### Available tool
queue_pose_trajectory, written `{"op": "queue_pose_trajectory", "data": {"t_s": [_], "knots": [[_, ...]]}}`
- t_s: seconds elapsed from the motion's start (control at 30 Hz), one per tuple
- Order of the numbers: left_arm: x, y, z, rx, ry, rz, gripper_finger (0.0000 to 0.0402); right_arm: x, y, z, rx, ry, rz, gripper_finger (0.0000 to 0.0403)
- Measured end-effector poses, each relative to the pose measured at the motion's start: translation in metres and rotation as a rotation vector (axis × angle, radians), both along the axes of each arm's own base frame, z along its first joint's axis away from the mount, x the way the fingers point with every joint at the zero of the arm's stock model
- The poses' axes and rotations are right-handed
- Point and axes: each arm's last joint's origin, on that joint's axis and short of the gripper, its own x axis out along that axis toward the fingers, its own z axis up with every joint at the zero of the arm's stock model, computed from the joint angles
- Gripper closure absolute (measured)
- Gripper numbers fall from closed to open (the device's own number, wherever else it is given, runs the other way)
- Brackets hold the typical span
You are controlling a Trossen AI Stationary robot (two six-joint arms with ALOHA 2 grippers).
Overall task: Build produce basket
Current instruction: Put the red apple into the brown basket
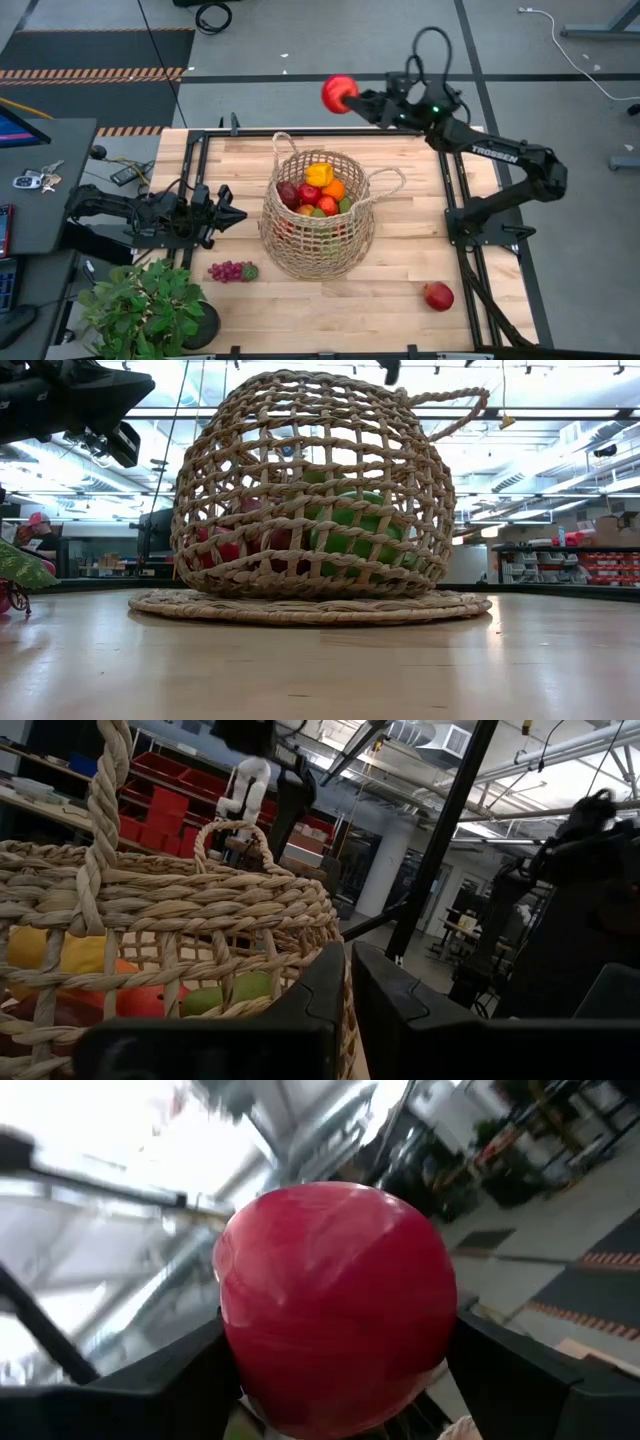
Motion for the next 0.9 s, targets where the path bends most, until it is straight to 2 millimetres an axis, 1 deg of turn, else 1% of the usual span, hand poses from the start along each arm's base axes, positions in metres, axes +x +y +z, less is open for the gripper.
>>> {"op": "queue_pose_trajectory", "data": {"t_s": [0.2,0.33,0.43,0.53,0.6,0.67,0.7,0.9], "knots": [[0.000,0.000,0.000,0.000,0.000,-0.001,0.0368,0.028,-0.003,0.019,-0.070,0.117,0.084,0.0080],[0.000,0.000,0.000,0.000,0.000,0.000,0.0366,0.043,-0.002,0.033,-0.121,0.125,0.131,0.0080],[0.000,0.000,0.000,0.000,0.000,0.000,0.0370,0.050,-0.001,0.041,-0.155,0.136,0.165,0.0080],[0.000,0.000,0.000,0.000,0.000,0.000,0.0374,0.056,0.001,0.044,-0.196,0.199,0.169,0.0080],[0.000,0.000,0.000,0.000,0.000,0.000,0.0373,0.060,0.005,0.042,-0.238,0.268,0.147,0.0080],[0.000,0.000,0.000,0.000,0.000,0.000,0.0370,0.066,0.011,0.037,-0.345,0.353,0.121,0.0080],[0.000,0.000,0.000,0.000,0.000,0.000,0.0369,0.068,0.017,0.035,-0.426,0.387,0.103,0.0080],[0.000,0.000,0.000,0.000,0.000,0.000,0.0368,0.083,0.046,0.014,-0.992,0.569,0.035,0.0079]]}}
